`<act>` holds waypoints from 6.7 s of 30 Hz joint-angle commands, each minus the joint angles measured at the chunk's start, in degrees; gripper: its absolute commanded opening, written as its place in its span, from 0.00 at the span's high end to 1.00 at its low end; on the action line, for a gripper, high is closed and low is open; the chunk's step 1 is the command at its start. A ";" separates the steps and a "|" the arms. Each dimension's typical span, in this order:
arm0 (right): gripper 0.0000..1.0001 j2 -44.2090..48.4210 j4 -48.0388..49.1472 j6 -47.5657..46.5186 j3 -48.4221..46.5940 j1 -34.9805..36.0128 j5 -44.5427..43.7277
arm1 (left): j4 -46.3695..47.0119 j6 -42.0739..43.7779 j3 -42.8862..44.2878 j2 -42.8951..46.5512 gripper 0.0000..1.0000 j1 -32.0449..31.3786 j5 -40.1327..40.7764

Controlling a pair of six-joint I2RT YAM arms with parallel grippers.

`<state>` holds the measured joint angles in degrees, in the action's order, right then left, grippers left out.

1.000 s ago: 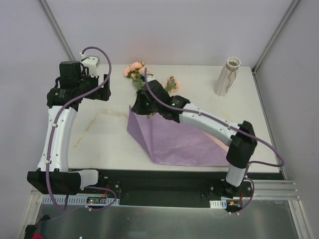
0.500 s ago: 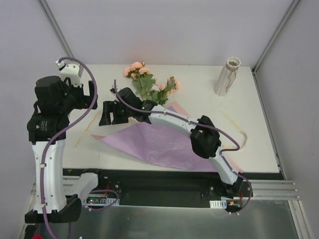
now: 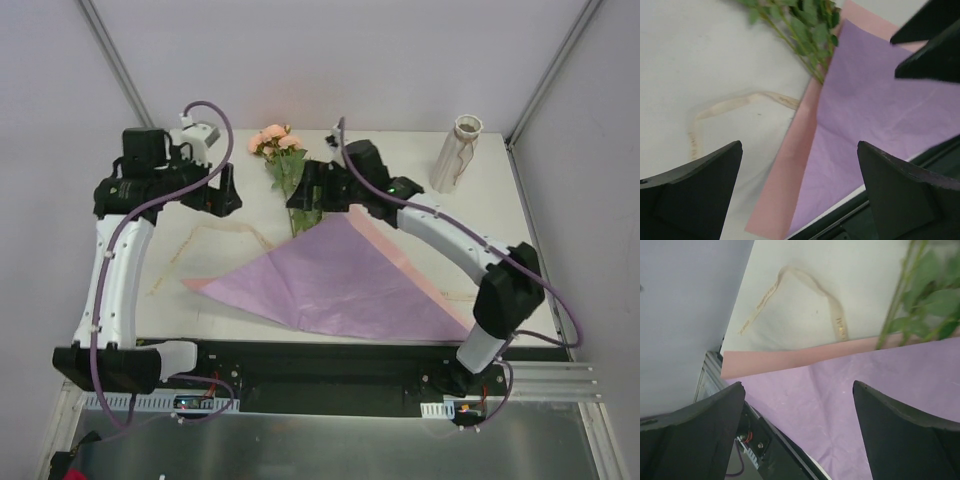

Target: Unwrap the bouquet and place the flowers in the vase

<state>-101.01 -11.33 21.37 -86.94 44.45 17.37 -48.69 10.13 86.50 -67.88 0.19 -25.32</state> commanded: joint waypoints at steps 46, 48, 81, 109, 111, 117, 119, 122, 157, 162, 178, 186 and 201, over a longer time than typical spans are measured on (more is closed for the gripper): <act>0.24 32.81 -9.59 -10.82 19.18 -28.71 0.56 | 0.52 17.19 -11.43 -18.21 1.00 -21.01 -14.21; 0.24 32.72 -9.59 -10.73 18.13 -29.24 0.74 | 2.62 18.69 -15.38 -13.27 1.00 -21.10 -20.10; 0.38 47.04 -18.55 6.14 41.05 21.28 -16.12 | -3.90 45.53 -22.52 26.32 0.05 -30.07 -25.06; 0.16 26.24 -23.57 -16.70 3.19 -19.20 -42.92 | 13.09 25.02 -33.32 19.44 0.01 -29.63 -5.09; 0.06 20.52 -21.37 -18.98 -0.40 -22.99 -44.08 | 13.09 25.38 -34.02 19.97 0.01 -29.63 -4.04; 0.05 11.19 -18.99 -15.94 -7.98 -32.30 -39.52 | 13.00 25.99 -36.22 21.56 0.01 -29.54 -3.42; 0.12 9.97 -18.29 -13.99 -9.83 -36.08 -37.06 | 13.09 26.25 -36.75 21.38 0.01 -29.63 -3.33; 0.14 8.65 -17.06 -13.10 -11.76 -38.99 -34.33 | 13.09 26.87 -37.19 20.94 0.01 -29.54 -3.51; 0.27 -3.66 -12.75 -10.91 -21.96 -48.93 -22.20 | 13.62 27.05 -38.16 17.52 0.01 -29.54 -3.68; 0.30 -5.07 -13.01 -10.03 -23.44 -49.80 -22.29 | 13.62 27.22 -37.72 17.25 0.01 -29.54 -3.86; 0.57 -11.83 -18.81 -9.94 -28.37 -49.98 -20.79 | 13.62 27.31 -35.88 15.93 0.01 -29.54 -3.16; 0.92 -12.98 -19.60 -9.85 -29.43 -49.46 -21.15 | 13.62 27.22 -36.40 16.46 0.01 -29.54 -3.07; 0.99 -4.65 -23.29 -9.15 -23.29 -46.74 -14.12 | 13.71 26.78 -36.75 17.25 0.01 -29.63 -4.74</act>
<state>-111.48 -29.56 11.97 -112.01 -4.69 -1.93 -35.79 37.06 48.62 -51.79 -29.56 -28.29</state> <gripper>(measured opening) 0.062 0.992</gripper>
